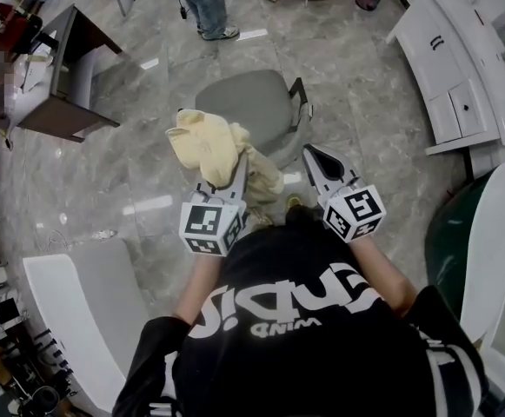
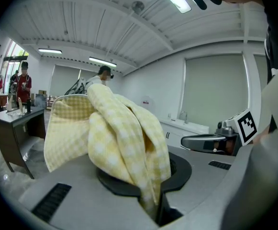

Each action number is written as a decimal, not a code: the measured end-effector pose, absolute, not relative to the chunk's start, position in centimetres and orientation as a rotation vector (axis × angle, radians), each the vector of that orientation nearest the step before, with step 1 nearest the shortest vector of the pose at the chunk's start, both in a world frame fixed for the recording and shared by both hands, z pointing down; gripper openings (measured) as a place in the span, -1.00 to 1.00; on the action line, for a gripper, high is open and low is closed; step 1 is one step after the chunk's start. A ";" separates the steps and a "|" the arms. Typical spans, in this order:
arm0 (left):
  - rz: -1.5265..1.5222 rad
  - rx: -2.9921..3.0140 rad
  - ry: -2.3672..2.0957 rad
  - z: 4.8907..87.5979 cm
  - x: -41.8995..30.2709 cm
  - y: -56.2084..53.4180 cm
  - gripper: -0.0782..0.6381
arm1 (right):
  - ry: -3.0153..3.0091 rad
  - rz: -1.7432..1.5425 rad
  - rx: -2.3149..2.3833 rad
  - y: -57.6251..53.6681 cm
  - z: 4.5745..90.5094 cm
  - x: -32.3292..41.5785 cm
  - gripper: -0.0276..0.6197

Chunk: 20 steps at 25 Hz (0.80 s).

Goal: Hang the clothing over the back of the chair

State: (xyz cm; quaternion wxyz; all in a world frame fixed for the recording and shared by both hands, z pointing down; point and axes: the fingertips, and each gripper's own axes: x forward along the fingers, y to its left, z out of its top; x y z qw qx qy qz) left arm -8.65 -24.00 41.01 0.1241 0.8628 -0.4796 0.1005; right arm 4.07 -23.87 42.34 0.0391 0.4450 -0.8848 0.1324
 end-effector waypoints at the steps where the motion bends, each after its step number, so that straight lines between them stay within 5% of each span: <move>1: 0.293 2.508 -1.403 41.1 -8.8 -24.4 -0.62 | -2.714 0.410 1.355 -24.3 42.4 3.9 -0.87; 20: 0.385 2.426 -1.444 46.9 -9.1 -35.3 -0.62 | -2.691 0.478 1.326 -27.8 43.8 4.6 -0.87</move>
